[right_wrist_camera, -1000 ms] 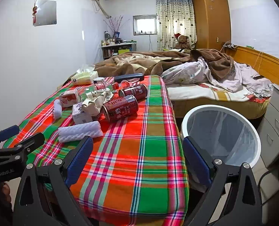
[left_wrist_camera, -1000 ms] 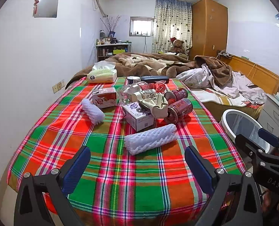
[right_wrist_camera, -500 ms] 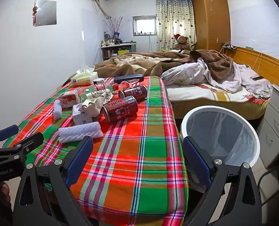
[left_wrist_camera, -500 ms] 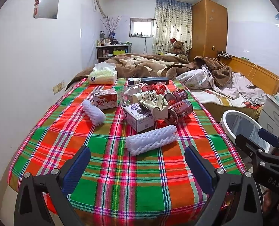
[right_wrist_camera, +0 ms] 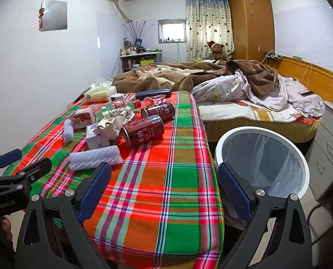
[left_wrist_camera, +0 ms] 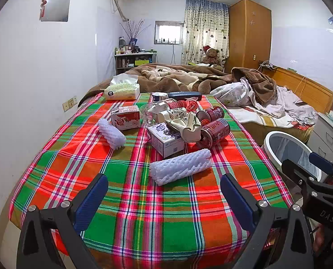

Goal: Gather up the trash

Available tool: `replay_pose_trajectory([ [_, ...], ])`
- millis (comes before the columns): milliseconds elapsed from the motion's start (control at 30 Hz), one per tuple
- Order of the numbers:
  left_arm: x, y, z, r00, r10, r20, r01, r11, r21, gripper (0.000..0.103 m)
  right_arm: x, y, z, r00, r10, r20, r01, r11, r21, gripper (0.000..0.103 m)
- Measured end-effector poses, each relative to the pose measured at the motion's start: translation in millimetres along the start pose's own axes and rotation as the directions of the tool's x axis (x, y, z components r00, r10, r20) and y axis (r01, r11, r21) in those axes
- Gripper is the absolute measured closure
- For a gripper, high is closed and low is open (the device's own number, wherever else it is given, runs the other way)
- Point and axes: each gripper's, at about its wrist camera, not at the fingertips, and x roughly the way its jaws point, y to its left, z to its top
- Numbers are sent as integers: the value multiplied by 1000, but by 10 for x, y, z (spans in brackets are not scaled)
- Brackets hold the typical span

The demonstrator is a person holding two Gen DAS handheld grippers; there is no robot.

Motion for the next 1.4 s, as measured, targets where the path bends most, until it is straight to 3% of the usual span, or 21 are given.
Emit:
replay_pose_trajectory([
  [1100, 26, 25, 24, 1000, -8, -2, 8, 1000, 8, 1, -2, -6, 71, 1000, -9, 11, 9, 1000, -5, 5],
  [1300, 137, 24, 42, 1000, -17, -17, 17, 1000, 20, 1, 38, 1, 96, 1000, -16, 3, 16, 1000, -5, 5],
  [1400, 267, 39, 44, 997, -61, -40, 62, 997, 37, 1, 134, 6, 124, 1000, -17, -6, 17, 1000, 1, 5],
])
